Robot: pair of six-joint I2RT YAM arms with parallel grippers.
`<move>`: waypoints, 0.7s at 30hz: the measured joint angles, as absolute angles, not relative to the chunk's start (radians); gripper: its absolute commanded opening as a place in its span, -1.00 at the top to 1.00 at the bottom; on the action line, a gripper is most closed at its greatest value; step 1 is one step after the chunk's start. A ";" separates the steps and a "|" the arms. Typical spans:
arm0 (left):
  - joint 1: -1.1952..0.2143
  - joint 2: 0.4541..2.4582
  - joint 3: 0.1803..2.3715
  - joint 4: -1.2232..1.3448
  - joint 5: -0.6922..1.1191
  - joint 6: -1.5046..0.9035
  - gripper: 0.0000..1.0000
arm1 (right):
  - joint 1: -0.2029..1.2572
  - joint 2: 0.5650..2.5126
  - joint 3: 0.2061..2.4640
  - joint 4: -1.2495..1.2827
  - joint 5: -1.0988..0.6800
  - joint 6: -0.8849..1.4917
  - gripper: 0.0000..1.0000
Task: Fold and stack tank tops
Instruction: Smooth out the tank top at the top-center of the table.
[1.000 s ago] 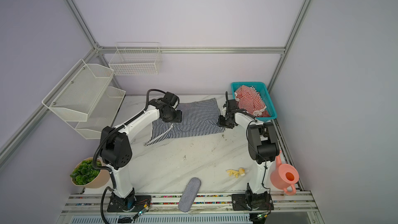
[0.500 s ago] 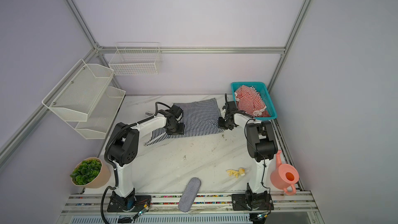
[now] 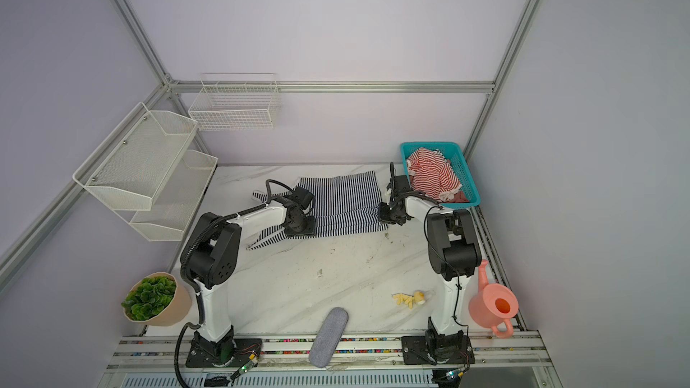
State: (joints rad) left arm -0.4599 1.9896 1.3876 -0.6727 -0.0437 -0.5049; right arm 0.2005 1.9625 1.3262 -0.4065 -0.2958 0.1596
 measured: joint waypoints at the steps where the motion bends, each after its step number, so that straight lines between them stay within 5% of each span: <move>1: -0.460 1.986 1.381 -0.670 -0.044 -0.505 -0.18 | 0.200 1.963 1.326 -0.406 -0.291 0.163 1.00; 10: -0.459 1.962 1.369 -0.699 -0.035 -0.495 -0.26 | 0.188 1.943 1.325 -0.407 -0.284 0.187 0.30; 15: -0.460 1.909 1.370 -0.745 -0.018 -0.484 -0.30 | 0.185 1.857 1.325 -0.392 -0.292 0.209 0.36; 21: -0.460 1.870 1.396 -0.777 -0.021 -0.467 -0.26 | 0.210 1.793 1.326 -0.317 -0.326 0.236 0.76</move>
State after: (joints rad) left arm -0.4603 1.8698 1.3960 -0.7769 -0.0212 -0.4675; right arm 0.2104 1.7931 1.3258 -0.3172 -0.3264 0.2359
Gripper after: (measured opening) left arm 0.639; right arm 0.162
